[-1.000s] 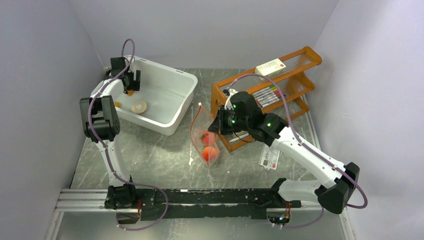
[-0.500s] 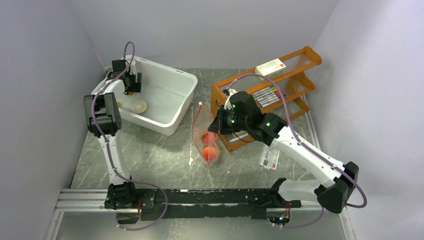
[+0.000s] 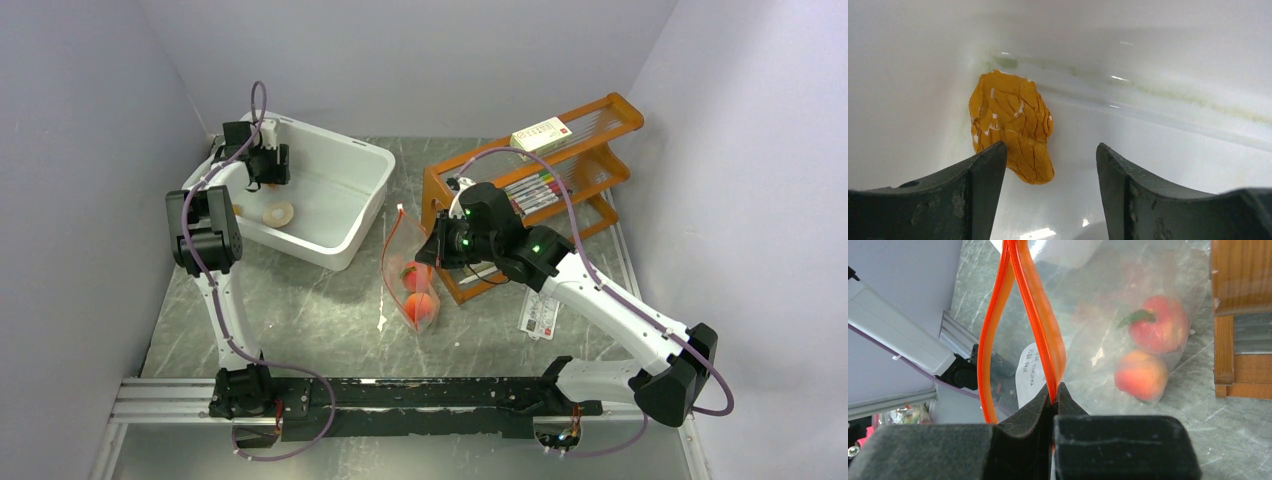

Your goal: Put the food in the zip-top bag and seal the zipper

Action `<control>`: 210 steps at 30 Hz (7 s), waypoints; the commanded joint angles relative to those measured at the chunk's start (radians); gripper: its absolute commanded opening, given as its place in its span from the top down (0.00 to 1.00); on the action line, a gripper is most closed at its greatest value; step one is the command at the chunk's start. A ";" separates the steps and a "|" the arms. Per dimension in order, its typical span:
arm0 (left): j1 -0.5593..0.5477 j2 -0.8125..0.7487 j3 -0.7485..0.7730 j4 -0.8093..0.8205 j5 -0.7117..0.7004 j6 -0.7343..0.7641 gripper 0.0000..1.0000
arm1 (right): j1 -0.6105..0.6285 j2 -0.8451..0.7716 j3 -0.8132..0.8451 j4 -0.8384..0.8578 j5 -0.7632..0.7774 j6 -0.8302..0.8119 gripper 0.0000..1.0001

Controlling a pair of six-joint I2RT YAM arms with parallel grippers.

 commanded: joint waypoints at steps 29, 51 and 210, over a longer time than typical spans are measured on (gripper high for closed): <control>0.002 0.103 0.123 0.006 -0.106 -0.075 0.26 | -0.006 -0.012 0.000 0.015 0.023 0.010 1.00; 0.000 -0.068 0.038 -0.028 -0.039 -0.173 0.50 | -0.005 -0.084 -0.068 0.053 0.014 0.041 1.00; -0.325 -0.620 -0.299 -0.535 -0.770 -0.727 0.17 | -0.005 -0.241 -0.194 0.039 0.043 -0.438 1.00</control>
